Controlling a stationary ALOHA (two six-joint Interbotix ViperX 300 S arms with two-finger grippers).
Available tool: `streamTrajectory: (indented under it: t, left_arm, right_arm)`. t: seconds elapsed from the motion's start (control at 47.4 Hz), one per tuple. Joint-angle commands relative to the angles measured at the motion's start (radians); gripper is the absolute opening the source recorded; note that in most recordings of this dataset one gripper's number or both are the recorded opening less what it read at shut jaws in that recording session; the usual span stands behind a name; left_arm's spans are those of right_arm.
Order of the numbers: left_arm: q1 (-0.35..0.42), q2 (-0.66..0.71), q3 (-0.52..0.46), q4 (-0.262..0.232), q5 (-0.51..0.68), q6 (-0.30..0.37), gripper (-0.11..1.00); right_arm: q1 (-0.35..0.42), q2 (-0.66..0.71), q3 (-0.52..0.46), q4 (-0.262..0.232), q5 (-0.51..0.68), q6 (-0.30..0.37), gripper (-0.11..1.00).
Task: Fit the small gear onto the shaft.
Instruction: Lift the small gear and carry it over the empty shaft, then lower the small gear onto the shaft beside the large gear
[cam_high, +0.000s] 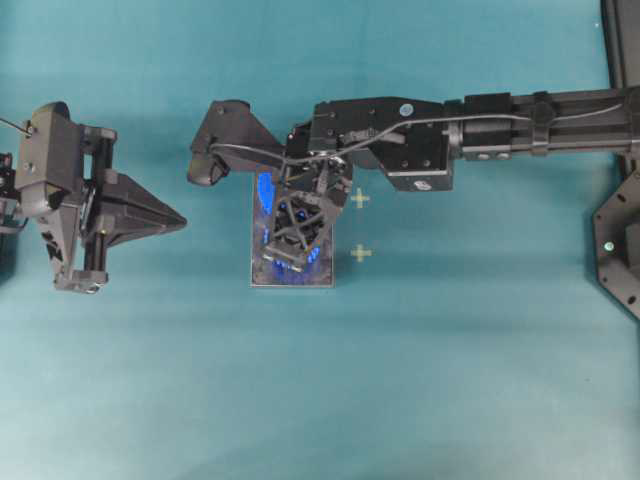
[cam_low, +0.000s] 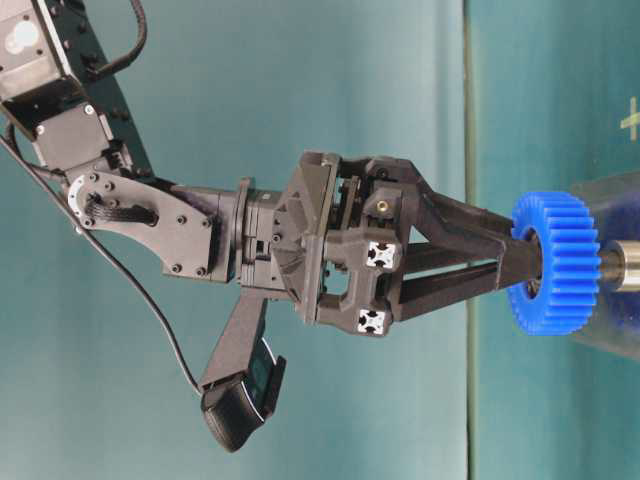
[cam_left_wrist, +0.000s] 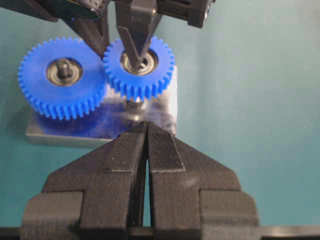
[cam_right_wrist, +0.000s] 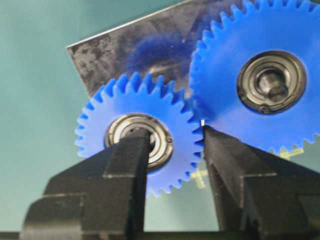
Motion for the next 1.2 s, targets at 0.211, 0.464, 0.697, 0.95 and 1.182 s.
streamTrajectory:
  t: [0.211,0.464,0.697,0.95,1.182]
  left_arm:
    - [-0.003,-0.003,-0.017,0.002,-0.009,-0.003,0.0]
    - [-0.003,-0.005,-0.012,0.002,-0.009,-0.041,0.0]
    - [-0.008,-0.008,-0.014,0.002,-0.032,-0.037,0.0]
    - [-0.008,-0.008,-0.009,0.003,-0.035,-0.037,0.0]
    - [-0.008,-0.008,-0.011,0.003,-0.035,-0.037,0.0]
  right_arm:
    - [0.014,-0.037,-0.049,-0.006,0.011,0.002,0.66]
    - [0.026,-0.029,-0.097,-0.006,0.003,-0.026,0.19]
    - [0.02,0.026,-0.103,-0.006,0.003,-0.046,-0.02]
    - [-0.018,0.034,-0.087,-0.011,-0.005,-0.043,-0.02]
    - [-0.041,0.02,-0.048,-0.032,-0.005,-0.034,-0.02]
